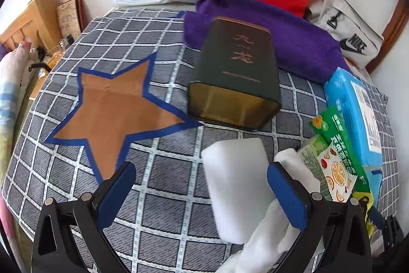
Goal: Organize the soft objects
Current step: 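Grasp the yellow pouch with the right gripper while the left gripper grasps the white sponge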
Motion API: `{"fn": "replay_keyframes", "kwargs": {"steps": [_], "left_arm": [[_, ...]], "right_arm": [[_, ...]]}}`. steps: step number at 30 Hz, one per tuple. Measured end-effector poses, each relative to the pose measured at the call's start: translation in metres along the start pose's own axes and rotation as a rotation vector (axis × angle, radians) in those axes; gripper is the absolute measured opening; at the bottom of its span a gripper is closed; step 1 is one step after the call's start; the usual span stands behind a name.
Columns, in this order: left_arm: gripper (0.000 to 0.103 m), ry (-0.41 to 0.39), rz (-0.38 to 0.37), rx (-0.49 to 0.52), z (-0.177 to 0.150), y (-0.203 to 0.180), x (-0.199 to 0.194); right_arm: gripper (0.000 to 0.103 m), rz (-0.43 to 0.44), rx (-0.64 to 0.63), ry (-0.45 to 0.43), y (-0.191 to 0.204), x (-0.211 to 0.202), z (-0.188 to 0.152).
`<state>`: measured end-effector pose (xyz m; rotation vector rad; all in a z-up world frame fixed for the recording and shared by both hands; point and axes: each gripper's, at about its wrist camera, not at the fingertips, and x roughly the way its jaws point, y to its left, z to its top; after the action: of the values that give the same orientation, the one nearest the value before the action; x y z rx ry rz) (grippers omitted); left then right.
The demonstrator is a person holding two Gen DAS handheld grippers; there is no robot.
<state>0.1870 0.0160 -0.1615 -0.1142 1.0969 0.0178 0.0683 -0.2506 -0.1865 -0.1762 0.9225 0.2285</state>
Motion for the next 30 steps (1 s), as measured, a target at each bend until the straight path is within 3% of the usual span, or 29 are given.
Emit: {"fn": "replay_keyframes", "kwargs": {"steps": [1,3,6,8,10,11,12,13,17,23,28,30], "left_arm": [[0.103,0.004,-0.007,0.007,0.0,-0.003,0.002],[0.103,0.037,-0.011,0.007,0.0,-0.008,0.011],[0.102,0.062,-0.025,-0.002,-0.002,-0.013,0.022],[0.093,0.062,-0.014,-0.006,-0.002,-0.014,0.025],[0.075,0.059,-0.003,-0.005,-0.002,-0.012,0.025],[0.07,0.054,-0.024,-0.007,-0.002,-0.01,0.023],[0.054,0.053,-0.067,-0.013,-0.002,-0.008,0.022],[0.052,0.059,-0.112,-0.025,-0.002,-0.004,0.019],[0.052,0.035,-0.131,-0.042,-0.005,0.009,0.007],[0.052,-0.004,-0.068,-0.085,-0.006,0.042,-0.012],[0.055,-0.048,0.082,-0.091,-0.004,0.065,-0.022],[0.057,-0.036,0.103,-0.089,-0.004,0.07,-0.019]], "right_arm": [[0.059,-0.007,-0.008,0.002,0.001,0.002,0.001],[0.073,-0.016,0.0,0.003,0.002,0.006,0.003],[0.076,-0.007,0.035,0.04,-0.001,0.018,0.006],[0.077,-0.001,0.06,0.047,-0.003,0.024,0.006],[0.077,0.005,0.09,0.033,-0.007,0.024,0.006],[0.076,0.008,0.099,0.031,-0.008,0.023,0.006],[0.073,0.008,0.101,0.029,-0.009,0.023,0.006],[0.071,0.003,0.097,0.028,-0.008,0.022,0.006],[0.066,-0.005,0.095,0.023,-0.009,0.018,0.006],[0.066,-0.019,0.106,0.003,-0.012,0.01,0.01],[0.066,-0.026,0.144,0.014,-0.018,0.007,0.011],[0.066,-0.031,0.163,0.026,-0.02,0.007,0.011]]}}
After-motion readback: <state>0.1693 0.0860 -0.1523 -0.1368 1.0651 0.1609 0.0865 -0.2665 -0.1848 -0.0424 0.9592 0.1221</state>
